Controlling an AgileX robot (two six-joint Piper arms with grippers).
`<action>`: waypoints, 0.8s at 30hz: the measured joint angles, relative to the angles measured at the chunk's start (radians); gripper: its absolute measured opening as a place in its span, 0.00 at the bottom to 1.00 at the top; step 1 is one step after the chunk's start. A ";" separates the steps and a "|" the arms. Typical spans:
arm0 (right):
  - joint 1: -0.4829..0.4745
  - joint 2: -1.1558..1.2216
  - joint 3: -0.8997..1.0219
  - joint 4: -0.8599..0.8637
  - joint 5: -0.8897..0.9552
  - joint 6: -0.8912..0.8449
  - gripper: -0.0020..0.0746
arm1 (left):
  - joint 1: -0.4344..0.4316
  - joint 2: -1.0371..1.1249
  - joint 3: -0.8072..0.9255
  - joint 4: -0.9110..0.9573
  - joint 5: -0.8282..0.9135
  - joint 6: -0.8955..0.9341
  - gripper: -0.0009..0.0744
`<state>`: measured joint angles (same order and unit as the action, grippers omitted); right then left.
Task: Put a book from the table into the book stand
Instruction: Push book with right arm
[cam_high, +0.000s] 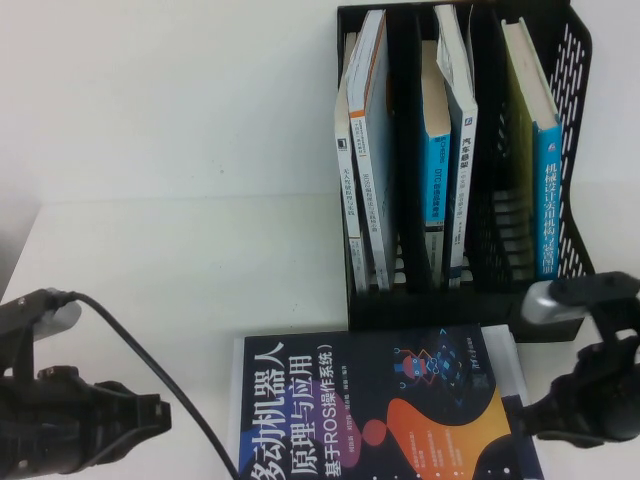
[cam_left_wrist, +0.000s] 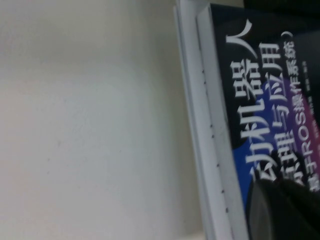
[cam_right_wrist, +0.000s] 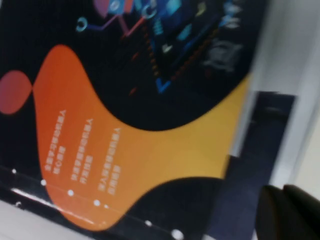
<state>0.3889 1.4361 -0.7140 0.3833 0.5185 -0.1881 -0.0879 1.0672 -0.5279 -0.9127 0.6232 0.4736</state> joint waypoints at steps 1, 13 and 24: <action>0.012 0.016 -0.002 0.000 -0.010 0.000 0.03 | 0.000 0.000 0.000 -0.013 -0.004 0.002 0.01; 0.040 0.111 -0.005 0.004 -0.044 0.008 0.03 | 0.000 0.000 0.000 -0.064 0.045 -0.002 0.11; 0.121 0.127 -0.038 0.019 -0.050 0.012 0.03 | 0.000 0.000 0.000 -0.248 0.080 0.017 0.48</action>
<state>0.5101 1.5634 -0.7515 0.4020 0.4686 -0.1756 -0.0879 1.0672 -0.5279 -1.1608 0.7033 0.4906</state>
